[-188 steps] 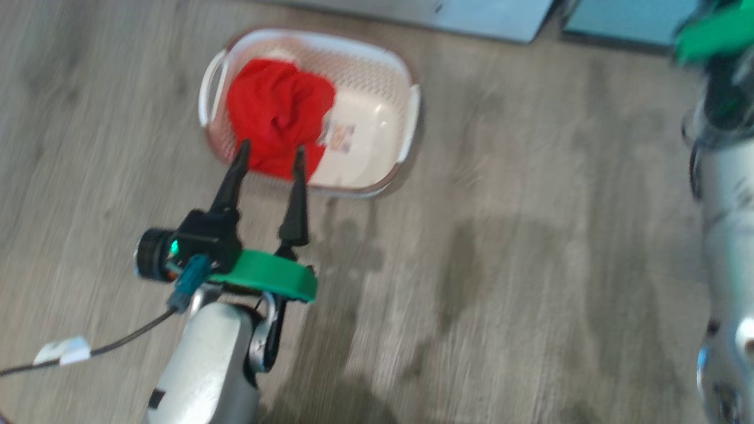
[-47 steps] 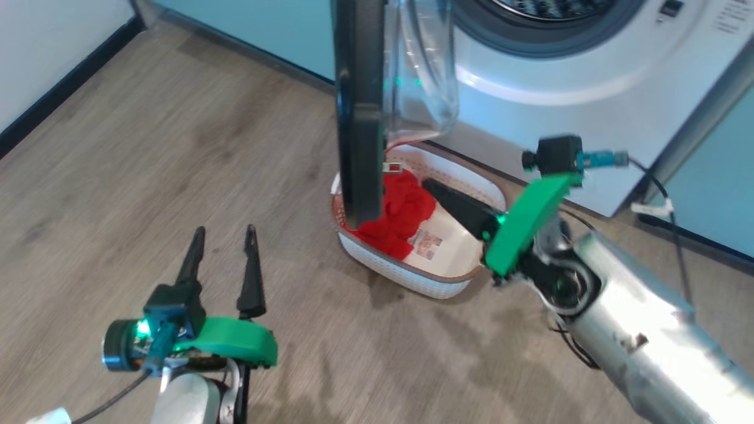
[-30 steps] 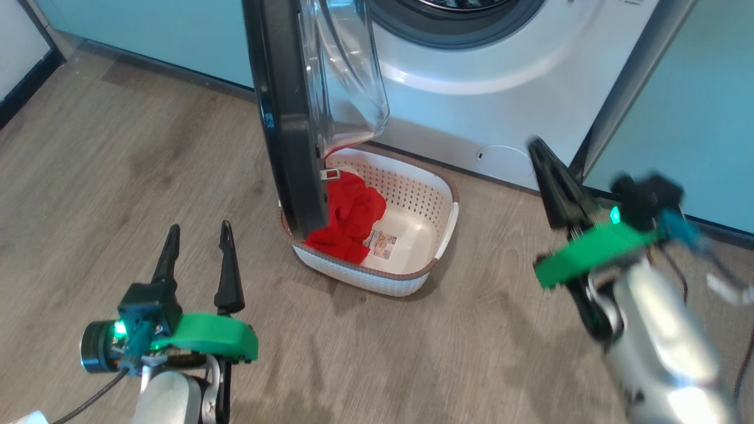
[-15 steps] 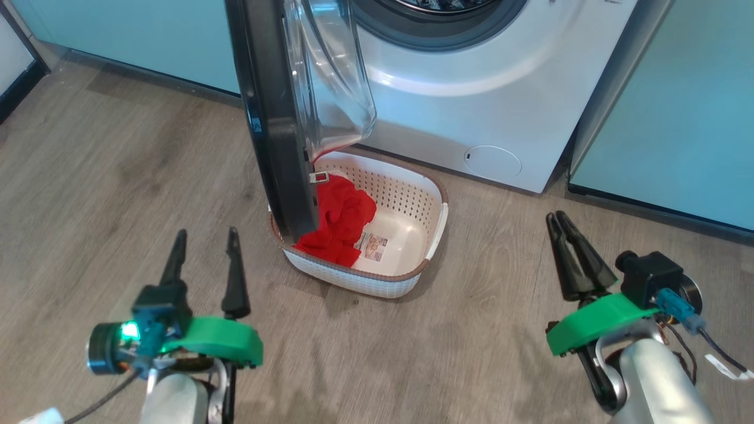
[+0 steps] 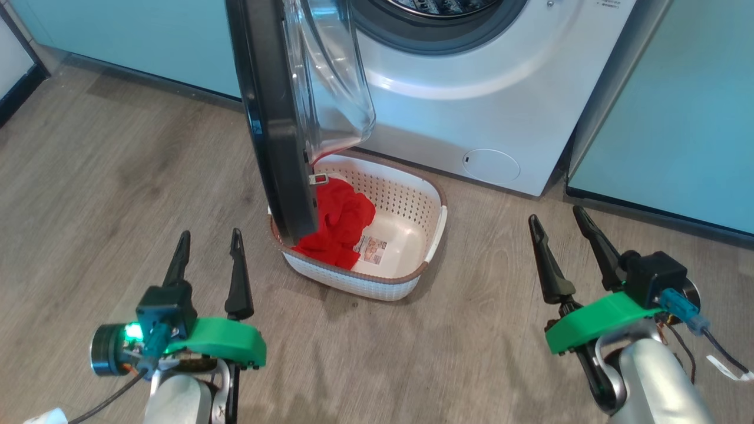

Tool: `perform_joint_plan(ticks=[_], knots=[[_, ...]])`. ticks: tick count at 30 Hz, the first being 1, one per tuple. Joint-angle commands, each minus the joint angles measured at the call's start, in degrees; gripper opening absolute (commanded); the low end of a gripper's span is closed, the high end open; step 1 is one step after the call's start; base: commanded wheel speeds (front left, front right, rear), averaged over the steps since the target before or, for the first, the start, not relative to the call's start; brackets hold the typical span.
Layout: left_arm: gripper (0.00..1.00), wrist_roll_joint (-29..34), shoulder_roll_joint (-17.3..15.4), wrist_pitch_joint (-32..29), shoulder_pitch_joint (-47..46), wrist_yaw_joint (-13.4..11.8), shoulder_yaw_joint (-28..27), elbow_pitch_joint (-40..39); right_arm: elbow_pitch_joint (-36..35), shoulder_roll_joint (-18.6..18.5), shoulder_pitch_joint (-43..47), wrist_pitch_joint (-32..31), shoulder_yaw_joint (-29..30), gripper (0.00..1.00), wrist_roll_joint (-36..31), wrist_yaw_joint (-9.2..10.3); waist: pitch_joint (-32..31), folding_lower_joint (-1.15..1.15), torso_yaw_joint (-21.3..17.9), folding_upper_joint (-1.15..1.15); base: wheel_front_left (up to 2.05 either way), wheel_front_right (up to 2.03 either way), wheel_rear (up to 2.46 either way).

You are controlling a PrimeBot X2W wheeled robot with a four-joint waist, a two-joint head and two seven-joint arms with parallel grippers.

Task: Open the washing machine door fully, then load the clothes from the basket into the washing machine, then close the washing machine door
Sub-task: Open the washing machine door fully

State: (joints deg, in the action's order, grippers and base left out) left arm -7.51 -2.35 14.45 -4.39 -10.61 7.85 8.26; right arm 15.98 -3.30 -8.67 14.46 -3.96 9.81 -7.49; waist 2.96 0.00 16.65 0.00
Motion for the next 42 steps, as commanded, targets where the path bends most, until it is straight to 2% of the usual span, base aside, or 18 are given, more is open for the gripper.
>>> perform_joint_plan(ticks=[1,16,17,18,19,34,42], knots=[[1.00,-0.2,-0.5,0.5,-0.9,-0.3,-1.5,-1.9,-1.6,0.4,-1.2,0.5,-1.1,1.00,0.5,0.00,0.0,0.00,0.0,0.00,0.00,0.00,0.00],[1.00,-0.6,-0.5,0.5,-0.7,0.2,-1.5,-1.6,0.1,0.4,-1.8,0.5,-0.5,1.00,0.3,0.00,-0.1,0.00,-0.2,0.00,0.00,0.00,0.00],[0.81,-0.9,-0.5,0.5,-0.7,0.4,-1.4,-1.5,0.2,0.4,-1.8,0.5,-0.5,1.00,0.2,0.00,-0.1,0.00,-0.2,0.00,0.00,0.00,0.00],[0.38,-1.0,-0.5,0.5,-0.7,0.5,-1.4,-1.4,0.2,0.4,-1.8,0.5,-0.5,1.00,0.2,0.00,-0.1,0.00,-0.2,0.00,0.00,0.00,0.00],[0.00,-1.2,-0.5,0.5,-0.7,0.8,-1.4,-1.4,0.3,0.4,-1.8,0.5,-0.6,1.00,0.2,0.00,-0.1,0.00,-0.2,0.00,0.00,0.00,0.00],[0.00,-1.4,-0.5,0.5,-1.6,2.0,-3.8,-3.2,0.0,0.4,-2.0,0.5,-1.7,1.00,1.1,0.00,-0.2,0.00,-0.5,0.00,0.00,0.00,0.00],[0.00,-3.3,-0.5,0.5,-8.0,5.9,-8.7,-8.0,-0.1,0.4,-2.5,0.5,-1.9,1.00,2.0,0.00,0.3,0.00,-1.6,0.00,0.00,0.00,0.00]])
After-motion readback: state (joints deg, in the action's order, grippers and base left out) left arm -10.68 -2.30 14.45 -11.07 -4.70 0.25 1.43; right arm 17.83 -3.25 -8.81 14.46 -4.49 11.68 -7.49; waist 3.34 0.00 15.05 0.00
